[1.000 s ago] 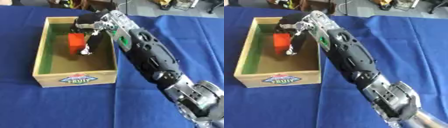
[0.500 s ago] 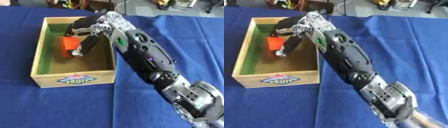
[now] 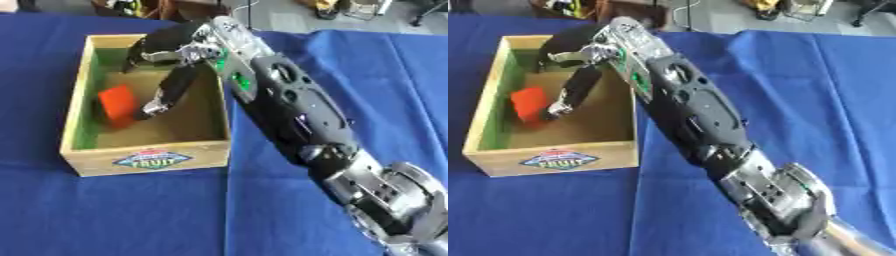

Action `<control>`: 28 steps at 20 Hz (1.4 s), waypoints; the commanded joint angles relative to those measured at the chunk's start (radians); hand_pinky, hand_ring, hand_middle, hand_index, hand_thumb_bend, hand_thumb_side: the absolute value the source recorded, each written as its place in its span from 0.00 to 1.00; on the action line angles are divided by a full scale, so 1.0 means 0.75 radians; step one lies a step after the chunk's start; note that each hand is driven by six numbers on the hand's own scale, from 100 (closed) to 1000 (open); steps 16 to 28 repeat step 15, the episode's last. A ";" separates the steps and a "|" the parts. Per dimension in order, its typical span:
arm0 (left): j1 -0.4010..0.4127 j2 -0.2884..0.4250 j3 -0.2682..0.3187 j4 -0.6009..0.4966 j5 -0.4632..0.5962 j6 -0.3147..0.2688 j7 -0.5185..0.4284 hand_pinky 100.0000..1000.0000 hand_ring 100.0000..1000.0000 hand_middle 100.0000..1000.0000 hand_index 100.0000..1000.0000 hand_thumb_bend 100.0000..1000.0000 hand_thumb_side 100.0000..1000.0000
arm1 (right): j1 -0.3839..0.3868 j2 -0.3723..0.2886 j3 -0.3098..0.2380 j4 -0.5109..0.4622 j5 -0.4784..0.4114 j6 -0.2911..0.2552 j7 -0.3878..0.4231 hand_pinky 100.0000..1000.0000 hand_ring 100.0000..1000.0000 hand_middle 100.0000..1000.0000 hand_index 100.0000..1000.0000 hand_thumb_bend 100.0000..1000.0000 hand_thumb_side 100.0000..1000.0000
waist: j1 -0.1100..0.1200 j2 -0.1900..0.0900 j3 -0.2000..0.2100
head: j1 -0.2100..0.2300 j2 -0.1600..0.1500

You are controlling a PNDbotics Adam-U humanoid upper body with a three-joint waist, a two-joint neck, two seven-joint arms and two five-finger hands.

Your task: Pick up objects on the table and place them in the box.

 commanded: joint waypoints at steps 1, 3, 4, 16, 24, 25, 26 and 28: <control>-0.003 0.023 0.000 -0.025 0.009 0.000 0.001 0.59 0.86 0.79 0.72 0.00 1.00 | -0.014 -0.068 -0.042 -0.131 -0.075 0.015 -0.032 0.80 0.89 0.82 0.93 0.23 0.78 | 0.015 -0.036 -0.008 | 0.012 0.001; -0.001 0.022 0.003 -0.025 0.008 0.000 0.004 0.59 0.86 0.79 0.72 0.00 1.00 | 0.005 -0.116 -0.065 -0.234 -0.151 0.064 -0.065 0.79 0.88 0.80 0.92 0.12 0.77 | 0.017 -0.039 -0.018 | 0.020 0.005; 0.000 0.022 0.004 -0.025 0.007 -0.001 0.006 0.59 0.86 0.79 0.72 0.00 1.00 | 0.022 -0.144 -0.085 -0.296 -0.197 0.103 -0.095 0.78 0.86 0.77 0.90 0.00 0.74 | 0.020 -0.040 -0.026 | 0.028 0.007; -0.007 0.023 0.030 -0.025 -0.007 -0.013 0.036 0.59 0.86 0.79 0.72 0.00 1.00 | 0.284 -0.365 -0.202 -0.820 -0.583 0.532 -0.384 0.74 0.76 0.58 0.79 0.00 0.59 | 0.063 -0.045 -0.104 | 0.111 0.025; -0.007 0.023 0.030 -0.025 -0.007 -0.013 0.036 0.59 0.86 0.79 0.72 0.00 1.00 | 0.284 -0.365 -0.202 -0.820 -0.583 0.532 -0.384 0.74 0.76 0.58 0.79 0.00 0.59 | 0.063 -0.045 -0.104 | 0.111 0.025; -0.007 0.023 0.030 -0.025 -0.007 -0.013 0.036 0.59 0.86 0.79 0.72 0.00 1.00 | 0.284 -0.365 -0.202 -0.820 -0.583 0.532 -0.384 0.74 0.76 0.58 0.79 0.00 0.59 | 0.063 -0.045 -0.104 | 0.111 0.025; -0.007 0.023 0.030 -0.025 -0.007 -0.013 0.036 0.59 0.86 0.79 0.72 0.00 1.00 | 0.284 -0.365 -0.202 -0.820 -0.583 0.532 -0.384 0.74 0.76 0.58 0.79 0.00 0.59 | 0.063 -0.045 -0.104 | 0.111 0.025; -0.007 0.023 0.030 -0.025 -0.007 -0.013 0.036 0.59 0.86 0.79 0.72 0.00 1.00 | 0.284 -0.365 -0.202 -0.820 -0.583 0.532 -0.384 0.74 0.76 0.58 0.79 0.00 0.59 | 0.063 -0.045 -0.104 | 0.111 0.025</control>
